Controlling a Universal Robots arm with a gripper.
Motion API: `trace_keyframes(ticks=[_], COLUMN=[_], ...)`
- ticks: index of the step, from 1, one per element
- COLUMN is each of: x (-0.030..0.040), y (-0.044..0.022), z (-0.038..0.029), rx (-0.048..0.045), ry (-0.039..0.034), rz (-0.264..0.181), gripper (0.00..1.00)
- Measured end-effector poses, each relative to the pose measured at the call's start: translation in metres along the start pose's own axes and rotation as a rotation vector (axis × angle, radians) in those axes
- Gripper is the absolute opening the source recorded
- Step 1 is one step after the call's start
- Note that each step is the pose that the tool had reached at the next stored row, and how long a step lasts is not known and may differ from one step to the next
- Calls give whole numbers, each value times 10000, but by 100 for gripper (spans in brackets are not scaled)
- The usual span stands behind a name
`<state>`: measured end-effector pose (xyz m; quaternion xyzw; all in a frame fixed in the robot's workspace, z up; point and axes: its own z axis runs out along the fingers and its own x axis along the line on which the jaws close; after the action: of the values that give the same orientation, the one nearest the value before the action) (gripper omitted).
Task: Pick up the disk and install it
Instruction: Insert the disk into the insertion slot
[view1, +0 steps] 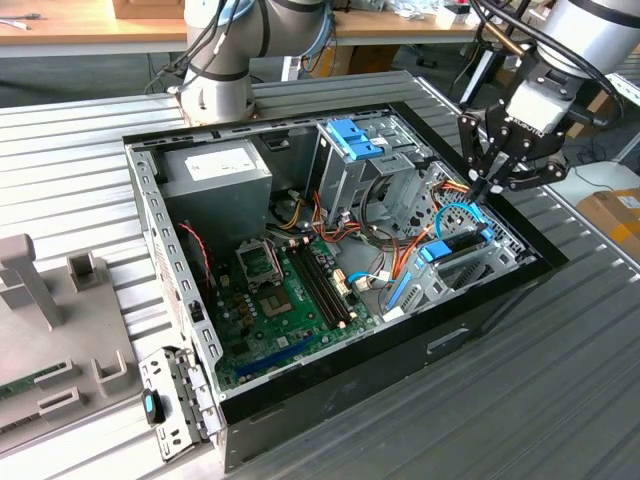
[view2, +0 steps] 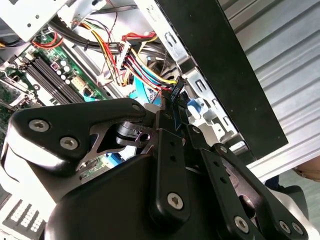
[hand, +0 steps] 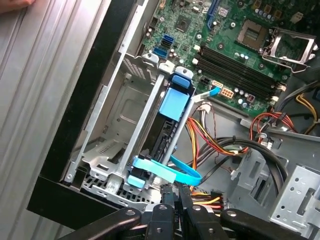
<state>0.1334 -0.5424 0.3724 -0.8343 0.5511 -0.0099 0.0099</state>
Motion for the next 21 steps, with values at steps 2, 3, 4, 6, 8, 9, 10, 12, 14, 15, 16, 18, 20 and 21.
trace_keyframes(ticks=[2,3,4,6,8,9,10,12,14,15,16,18,20,21], x=[30,48,65,76,83,84,85,86,80,78,74,64,60,59], y=[13,21,28,38,74,98,122,149,192,201,215,242,251,252], z=[2,2,4,30,47,54,60,69,81,84,91,109,127,132], rx=[-9,-11,-14,-13,-11,-11,-11,-11,-12,-12,-12,-16,-31,-34], ry=[22,29,39,51,51,52,54,54,62,65,68,89,128,137], rz=[127,158,189,276,286,286,286,287,291,294,301,338,604,728], gripper=[16,16,16,16,16,16,16,16,16,16,16,16,16,16])
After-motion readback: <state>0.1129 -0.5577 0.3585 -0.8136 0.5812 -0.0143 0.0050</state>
